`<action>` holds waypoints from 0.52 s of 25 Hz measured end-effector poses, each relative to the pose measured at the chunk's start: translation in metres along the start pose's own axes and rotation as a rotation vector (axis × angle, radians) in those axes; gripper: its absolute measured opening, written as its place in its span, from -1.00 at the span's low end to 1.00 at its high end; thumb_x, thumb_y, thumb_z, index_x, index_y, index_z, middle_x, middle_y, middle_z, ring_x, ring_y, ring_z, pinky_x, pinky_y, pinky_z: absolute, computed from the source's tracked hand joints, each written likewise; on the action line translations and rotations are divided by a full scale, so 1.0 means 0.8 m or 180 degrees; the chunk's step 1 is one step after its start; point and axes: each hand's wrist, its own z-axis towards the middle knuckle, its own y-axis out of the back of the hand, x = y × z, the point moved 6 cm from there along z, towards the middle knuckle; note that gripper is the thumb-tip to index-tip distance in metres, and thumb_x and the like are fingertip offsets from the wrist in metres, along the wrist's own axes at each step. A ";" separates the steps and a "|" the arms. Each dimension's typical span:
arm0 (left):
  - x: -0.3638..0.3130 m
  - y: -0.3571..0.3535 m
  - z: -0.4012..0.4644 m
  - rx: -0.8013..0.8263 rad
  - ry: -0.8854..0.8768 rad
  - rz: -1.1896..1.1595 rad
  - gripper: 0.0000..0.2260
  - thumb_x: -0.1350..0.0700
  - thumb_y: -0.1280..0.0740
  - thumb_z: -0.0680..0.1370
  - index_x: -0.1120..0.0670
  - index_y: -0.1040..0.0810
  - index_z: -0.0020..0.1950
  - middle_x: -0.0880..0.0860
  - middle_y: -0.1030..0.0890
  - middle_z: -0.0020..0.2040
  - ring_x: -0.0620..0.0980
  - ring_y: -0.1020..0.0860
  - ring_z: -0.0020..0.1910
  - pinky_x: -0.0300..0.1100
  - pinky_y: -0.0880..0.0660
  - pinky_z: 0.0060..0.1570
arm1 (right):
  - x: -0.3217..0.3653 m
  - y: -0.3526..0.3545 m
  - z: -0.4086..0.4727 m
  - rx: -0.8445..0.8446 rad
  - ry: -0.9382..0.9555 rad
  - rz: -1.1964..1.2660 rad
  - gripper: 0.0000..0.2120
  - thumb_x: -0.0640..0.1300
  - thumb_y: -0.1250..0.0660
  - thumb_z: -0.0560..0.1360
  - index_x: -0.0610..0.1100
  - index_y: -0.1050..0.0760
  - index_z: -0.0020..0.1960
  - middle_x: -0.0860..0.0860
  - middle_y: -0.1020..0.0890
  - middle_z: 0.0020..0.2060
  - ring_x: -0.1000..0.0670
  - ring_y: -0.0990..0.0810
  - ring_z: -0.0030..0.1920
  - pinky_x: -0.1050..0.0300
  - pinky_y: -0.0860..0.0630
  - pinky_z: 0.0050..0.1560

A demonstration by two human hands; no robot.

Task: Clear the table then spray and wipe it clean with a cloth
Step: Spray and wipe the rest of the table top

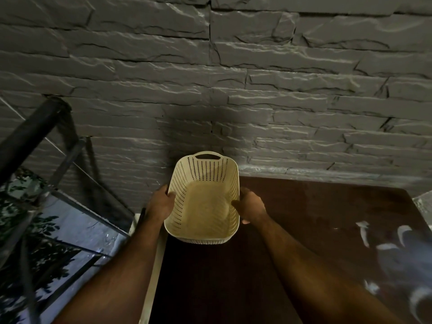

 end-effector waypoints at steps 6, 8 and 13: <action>-0.034 0.021 -0.040 -0.0988 -0.0148 0.0061 -0.61 0.00 -0.26 0.59 0.10 -0.40 0.38 0.19 -0.51 0.30 0.23 -0.46 0.28 0.09 -0.39 0.25 | -0.007 0.023 -0.017 -0.0338 0.0201 -0.0089 -0.36 -0.01 -0.37 0.53 -0.06 -0.23 0.54 -0.10 -0.62 0.22 -0.04 -0.66 0.06 -0.02 -0.63 0.08; -0.057 0.019 -0.058 -0.1159 -0.0545 -0.0123 -0.62 0.02 -0.28 0.58 0.10 -0.43 0.37 0.17 -0.51 0.29 0.20 -0.46 0.28 0.07 -0.40 0.25 | -0.010 0.034 -0.027 -0.0453 0.0269 -0.0110 -0.37 0.01 -0.37 0.54 -0.05 -0.24 0.54 -0.10 -0.60 0.26 -0.05 -0.63 0.13 0.01 -0.60 0.12; -0.105 -0.006 -0.098 -0.1213 -0.1148 -0.0121 -0.68 0.13 -0.35 0.54 0.13 -0.53 0.29 0.10 -0.58 0.23 0.10 -0.48 0.25 0.03 -0.44 0.22 | -0.019 0.053 -0.056 -0.0564 0.0466 -0.0199 -0.40 0.04 -0.36 0.53 -0.03 -0.28 0.52 -0.11 -0.55 0.32 -0.07 -0.59 0.21 0.03 -0.57 0.15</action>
